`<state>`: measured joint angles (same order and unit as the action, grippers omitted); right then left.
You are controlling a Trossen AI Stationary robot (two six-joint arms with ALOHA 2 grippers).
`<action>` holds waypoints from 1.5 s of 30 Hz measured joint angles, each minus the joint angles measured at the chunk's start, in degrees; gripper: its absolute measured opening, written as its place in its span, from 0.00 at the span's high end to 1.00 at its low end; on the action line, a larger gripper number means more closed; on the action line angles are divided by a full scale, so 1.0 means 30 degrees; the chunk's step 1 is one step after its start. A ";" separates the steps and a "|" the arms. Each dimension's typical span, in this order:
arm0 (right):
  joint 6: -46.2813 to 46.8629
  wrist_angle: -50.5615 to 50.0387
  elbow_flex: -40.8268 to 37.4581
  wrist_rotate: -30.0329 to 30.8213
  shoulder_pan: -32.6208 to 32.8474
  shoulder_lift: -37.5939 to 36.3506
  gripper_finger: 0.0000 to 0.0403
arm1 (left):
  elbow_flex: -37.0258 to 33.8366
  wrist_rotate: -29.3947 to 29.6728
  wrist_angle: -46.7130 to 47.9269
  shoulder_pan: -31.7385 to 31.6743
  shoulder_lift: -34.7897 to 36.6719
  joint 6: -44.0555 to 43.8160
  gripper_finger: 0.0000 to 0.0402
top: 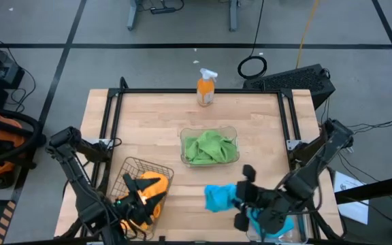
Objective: Sort microfiber towel by color & place in baskets
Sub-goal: Put the blue towel into the bottom transparent bin
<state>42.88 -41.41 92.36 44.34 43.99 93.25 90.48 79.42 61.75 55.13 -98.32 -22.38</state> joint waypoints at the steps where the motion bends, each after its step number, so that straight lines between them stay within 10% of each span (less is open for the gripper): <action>1: 0.1155 -0.0632 0.0000 -0.0349 0.0103 -0.0289 0.94 | -0.0004 0.0039 0.1221 0.0000 0.0014 -0.1557 0.28; 10: 0.9659 -0.5214 0.0000 -0.6051 0.1538 -0.1486 0.94 | -0.1563 0.1600 0.6089 -0.0114 0.0042 -0.9868 0.28; 23: 1.7137 -1.1977 0.0007 -0.9128 0.3597 -0.0015 0.91 | -0.1945 0.2172 0.6195 -0.0273 0.0035 -0.9972 0.28; 45: 1.9065 -1.4264 0.0000 -1.6581 0.4580 0.4106 0.66 | -0.1945 0.2198 0.6093 -0.0386 0.0035 -0.9950 0.28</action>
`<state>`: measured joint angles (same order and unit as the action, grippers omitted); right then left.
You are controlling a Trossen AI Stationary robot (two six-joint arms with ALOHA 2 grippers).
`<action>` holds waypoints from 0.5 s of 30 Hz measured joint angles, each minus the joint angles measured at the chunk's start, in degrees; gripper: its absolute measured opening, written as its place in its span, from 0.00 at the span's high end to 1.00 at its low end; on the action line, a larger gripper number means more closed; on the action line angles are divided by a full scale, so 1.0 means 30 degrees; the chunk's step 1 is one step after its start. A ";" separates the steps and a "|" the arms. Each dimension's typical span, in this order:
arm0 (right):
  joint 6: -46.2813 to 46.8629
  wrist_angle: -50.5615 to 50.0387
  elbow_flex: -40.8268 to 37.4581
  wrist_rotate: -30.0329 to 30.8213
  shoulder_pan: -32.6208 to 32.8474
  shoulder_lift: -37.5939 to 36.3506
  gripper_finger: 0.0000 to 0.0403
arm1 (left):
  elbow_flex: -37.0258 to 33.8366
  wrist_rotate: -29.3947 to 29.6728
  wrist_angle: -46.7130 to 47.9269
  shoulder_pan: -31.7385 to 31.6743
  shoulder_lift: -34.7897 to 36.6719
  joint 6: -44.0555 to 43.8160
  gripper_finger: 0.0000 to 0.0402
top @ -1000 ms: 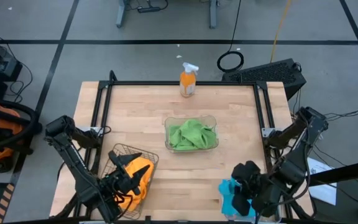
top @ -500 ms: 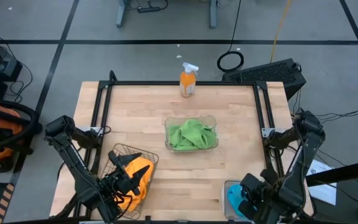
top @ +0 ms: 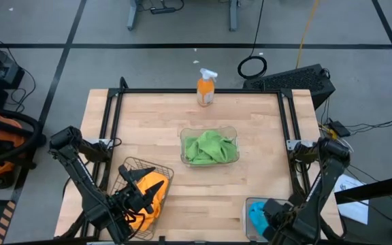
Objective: Sort microfiber towel by color & place in baskets
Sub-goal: Put the blue towel into the bottom transparent bin
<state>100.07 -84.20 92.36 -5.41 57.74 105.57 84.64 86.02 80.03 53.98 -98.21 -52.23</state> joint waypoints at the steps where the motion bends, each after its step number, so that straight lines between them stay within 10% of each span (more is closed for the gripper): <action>1: 0.0169 0.0000 0.0000 -0.0188 0.0006 -0.0128 0.63 | 0.0000 -0.0007 0.0000 0.0000 0.0000 0.0001 0.28; 15: 0.1444 0.0927 0.0000 -0.2274 0.0004 -0.1541 0.46 | 0.0000 -0.0007 -0.0192 0.0000 0.0000 -0.0014 0.28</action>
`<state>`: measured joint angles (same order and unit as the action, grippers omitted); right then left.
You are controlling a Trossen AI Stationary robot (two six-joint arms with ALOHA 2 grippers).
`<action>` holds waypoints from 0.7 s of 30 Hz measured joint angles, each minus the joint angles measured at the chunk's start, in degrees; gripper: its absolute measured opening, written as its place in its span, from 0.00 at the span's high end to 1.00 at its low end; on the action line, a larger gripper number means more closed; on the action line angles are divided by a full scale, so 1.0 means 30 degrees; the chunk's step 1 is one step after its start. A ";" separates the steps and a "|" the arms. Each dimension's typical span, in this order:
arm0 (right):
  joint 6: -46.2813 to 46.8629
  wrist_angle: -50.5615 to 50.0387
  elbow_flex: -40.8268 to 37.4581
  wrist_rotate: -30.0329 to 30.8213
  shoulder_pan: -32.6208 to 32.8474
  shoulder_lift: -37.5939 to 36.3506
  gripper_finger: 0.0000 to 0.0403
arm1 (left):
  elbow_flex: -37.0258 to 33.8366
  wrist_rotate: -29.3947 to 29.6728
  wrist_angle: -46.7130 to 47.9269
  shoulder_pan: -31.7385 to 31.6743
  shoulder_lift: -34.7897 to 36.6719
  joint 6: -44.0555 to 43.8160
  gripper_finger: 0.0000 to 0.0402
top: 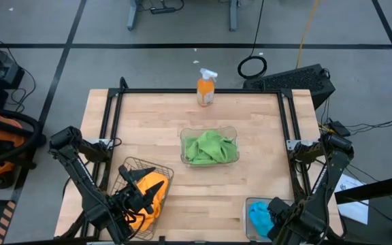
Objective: Sort microfiber towel by color & place in baskets
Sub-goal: Put the blue towel into the bottom transparent bin
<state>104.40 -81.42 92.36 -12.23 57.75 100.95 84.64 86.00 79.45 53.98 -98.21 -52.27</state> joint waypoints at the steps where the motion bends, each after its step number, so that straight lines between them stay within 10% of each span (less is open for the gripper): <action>1: -0.0003 0.0160 0.0000 0.0015 -0.0061 -0.0031 0.46 | 0.0000 0.0000 -0.0032 0.0000 0.0000 0.0000 0.28; 21: -0.1137 0.0785 0.0002 0.0044 -0.1403 -0.0051 0.26 | 0.0000 -0.0080 -0.0158 0.0000 0.0000 0.0160 0.28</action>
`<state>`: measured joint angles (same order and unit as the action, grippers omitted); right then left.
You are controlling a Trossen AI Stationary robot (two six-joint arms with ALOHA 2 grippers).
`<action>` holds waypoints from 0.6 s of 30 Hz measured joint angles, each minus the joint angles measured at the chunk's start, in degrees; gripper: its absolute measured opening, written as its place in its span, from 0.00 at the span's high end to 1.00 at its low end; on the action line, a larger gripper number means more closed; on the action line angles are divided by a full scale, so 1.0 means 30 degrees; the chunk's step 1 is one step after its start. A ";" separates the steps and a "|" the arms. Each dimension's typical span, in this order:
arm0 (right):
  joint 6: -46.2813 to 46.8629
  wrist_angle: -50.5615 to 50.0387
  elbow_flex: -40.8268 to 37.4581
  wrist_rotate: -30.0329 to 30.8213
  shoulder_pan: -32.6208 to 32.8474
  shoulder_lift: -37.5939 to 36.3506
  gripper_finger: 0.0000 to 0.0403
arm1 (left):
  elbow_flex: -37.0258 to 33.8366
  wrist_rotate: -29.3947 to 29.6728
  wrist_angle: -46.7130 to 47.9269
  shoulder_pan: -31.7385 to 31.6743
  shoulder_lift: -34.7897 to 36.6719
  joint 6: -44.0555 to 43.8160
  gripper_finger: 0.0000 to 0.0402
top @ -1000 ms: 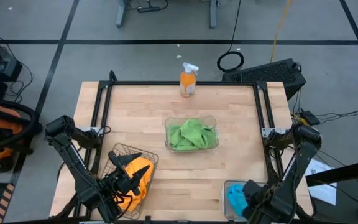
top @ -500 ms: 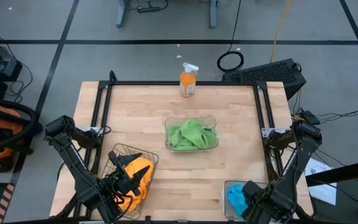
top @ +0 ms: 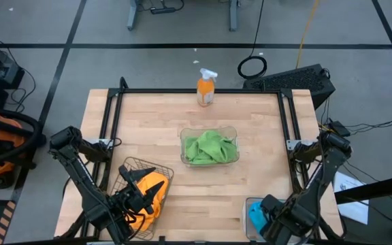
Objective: Sort microfiber towel by color & place in baskets
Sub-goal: Put the blue towel into the bottom transparent bin
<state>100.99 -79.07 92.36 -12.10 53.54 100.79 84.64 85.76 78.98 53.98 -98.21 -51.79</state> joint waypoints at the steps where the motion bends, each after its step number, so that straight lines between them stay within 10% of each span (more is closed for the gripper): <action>1: -0.0032 -0.0036 0.0005 0.0014 -0.0062 0.0000 0.25 | 0.0000 0.0000 0.0000 0.0000 0.0000 -0.0002 0.28; 18: 0.0623 0.0247 0.0012 -0.1226 -0.0273 -0.0494 0.22 | 0.0000 0.0116 0.0000 -0.0001 0.0000 0.0036 0.28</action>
<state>102.86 -78.33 92.40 -15.77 52.72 99.31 84.64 86.10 78.98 53.97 -98.21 -51.68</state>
